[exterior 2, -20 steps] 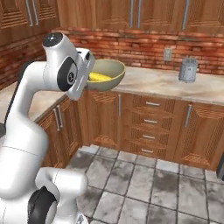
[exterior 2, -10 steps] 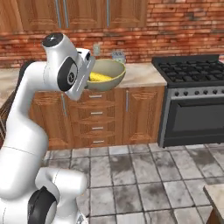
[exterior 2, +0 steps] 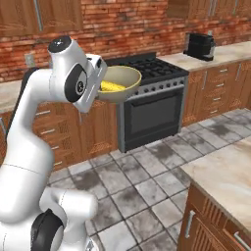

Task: Pick the corn from the sink and place it in the bowl. Then pick the bowl and place it in the microwave. Then close the microwave door and press the start button.

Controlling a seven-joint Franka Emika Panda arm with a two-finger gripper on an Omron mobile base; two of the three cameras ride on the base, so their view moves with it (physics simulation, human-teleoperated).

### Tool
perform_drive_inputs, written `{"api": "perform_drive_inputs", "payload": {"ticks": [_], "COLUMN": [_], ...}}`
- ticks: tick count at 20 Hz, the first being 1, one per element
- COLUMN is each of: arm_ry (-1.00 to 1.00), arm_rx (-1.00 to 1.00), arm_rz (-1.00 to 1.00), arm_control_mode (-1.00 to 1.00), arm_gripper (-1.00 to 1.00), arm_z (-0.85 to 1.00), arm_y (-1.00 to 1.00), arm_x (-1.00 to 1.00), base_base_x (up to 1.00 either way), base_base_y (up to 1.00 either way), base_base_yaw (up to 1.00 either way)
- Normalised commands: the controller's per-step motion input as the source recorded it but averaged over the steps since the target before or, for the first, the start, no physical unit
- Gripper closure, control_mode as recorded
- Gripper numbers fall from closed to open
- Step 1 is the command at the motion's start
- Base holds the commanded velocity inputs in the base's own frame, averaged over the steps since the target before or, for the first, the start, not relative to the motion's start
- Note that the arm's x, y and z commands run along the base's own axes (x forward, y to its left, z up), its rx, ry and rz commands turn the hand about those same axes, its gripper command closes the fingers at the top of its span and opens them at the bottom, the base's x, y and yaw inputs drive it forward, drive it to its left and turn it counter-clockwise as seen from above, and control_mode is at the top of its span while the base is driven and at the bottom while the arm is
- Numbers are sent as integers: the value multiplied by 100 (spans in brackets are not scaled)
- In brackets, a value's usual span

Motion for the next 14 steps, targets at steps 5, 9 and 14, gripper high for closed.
{"api": "perform_drive_inputs", "payload": {"ticks": [5,9,14], "arm_ry": [0,0,0], "arm_rx": [0,0,0], "arm_rz": [0,0,0], "arm_control_mode": [100,100,100], "arm_gripper": [100,100,100], "arm_z": [0,0,0], "arm_y": [0,0,0], "arm_x": [0,0,0], "base_base_x": [0,0,18], "base_base_y": [-15,-6,19], "base_base_yaw": [-62,-60,-49]}}
